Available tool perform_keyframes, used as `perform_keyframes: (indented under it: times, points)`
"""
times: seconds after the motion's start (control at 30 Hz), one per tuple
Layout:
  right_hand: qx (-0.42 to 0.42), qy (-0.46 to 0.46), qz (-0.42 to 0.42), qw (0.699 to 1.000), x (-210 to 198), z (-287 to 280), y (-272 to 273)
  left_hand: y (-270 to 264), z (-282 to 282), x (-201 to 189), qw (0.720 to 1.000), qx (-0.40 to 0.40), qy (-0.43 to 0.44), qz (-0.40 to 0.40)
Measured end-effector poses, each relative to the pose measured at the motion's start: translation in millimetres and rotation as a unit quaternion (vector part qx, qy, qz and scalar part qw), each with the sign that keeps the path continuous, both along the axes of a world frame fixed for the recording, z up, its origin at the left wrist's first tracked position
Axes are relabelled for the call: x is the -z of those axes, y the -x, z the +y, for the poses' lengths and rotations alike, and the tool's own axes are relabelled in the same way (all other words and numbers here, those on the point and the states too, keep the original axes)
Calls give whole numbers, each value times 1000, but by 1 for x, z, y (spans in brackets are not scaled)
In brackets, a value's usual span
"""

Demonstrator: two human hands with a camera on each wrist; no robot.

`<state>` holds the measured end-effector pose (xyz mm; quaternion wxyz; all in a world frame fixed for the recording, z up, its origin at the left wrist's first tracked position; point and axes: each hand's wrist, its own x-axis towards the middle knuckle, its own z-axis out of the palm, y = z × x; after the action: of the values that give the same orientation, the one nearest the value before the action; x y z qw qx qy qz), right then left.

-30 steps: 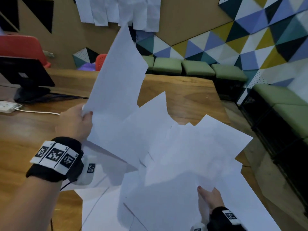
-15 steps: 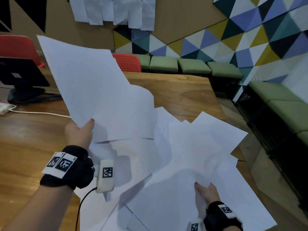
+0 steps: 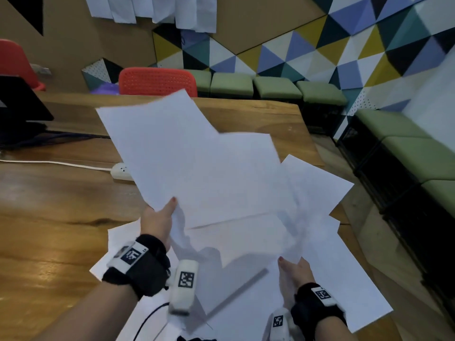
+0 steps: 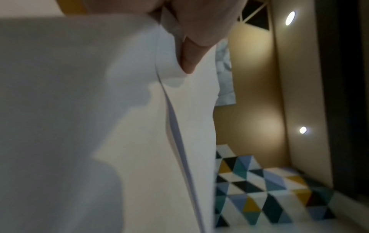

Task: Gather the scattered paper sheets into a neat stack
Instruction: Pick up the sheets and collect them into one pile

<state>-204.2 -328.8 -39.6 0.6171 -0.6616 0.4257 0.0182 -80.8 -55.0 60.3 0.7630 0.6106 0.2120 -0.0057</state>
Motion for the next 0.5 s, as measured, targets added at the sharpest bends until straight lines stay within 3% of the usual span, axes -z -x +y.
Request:
perform_keyframes:
  times: [0.2,0.33,0.5]
  points:
    - [13,-15,-10,1000,-4,2,5,21,-10,39,993,23,-102,60]
    - [32,-33,-23,999,-5,4,6,21,2,48,980,109,-151,66]
    - [28,-37,-67,997,-10,7,8,23,7,52,947,249,-150,137]
